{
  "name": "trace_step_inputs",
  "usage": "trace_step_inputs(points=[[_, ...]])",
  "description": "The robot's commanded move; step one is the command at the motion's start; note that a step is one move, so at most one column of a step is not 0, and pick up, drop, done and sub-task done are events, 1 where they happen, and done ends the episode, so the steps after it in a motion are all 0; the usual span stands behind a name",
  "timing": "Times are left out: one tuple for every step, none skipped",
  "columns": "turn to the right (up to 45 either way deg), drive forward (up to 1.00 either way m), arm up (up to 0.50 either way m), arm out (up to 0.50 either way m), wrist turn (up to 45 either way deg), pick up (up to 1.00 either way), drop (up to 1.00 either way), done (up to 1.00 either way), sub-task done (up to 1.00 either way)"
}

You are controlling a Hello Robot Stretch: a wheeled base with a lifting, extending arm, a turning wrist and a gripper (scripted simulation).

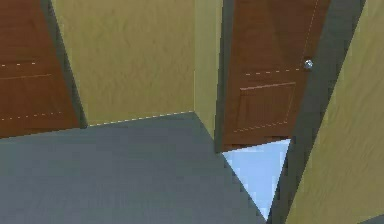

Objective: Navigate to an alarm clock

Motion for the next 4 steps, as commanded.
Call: trace_step_inputs(points=[[0.0, 0.85, 0.00, 0.00, 0.0, 0.00, 0.00, 0.00, 0.00], [36.0, 0.00, 0.00, 0.00, 0.0, 0.00, 0.00, 0.00, 0.00], [0.0, 0.50, 0.00, 0.00, 0.0, 0.00, 0.00, 0.00, 0.00], [36.0, 0.00, 0.00, 0.00, 0.0, 0.00, 0.00, 0.00, 0.00]])
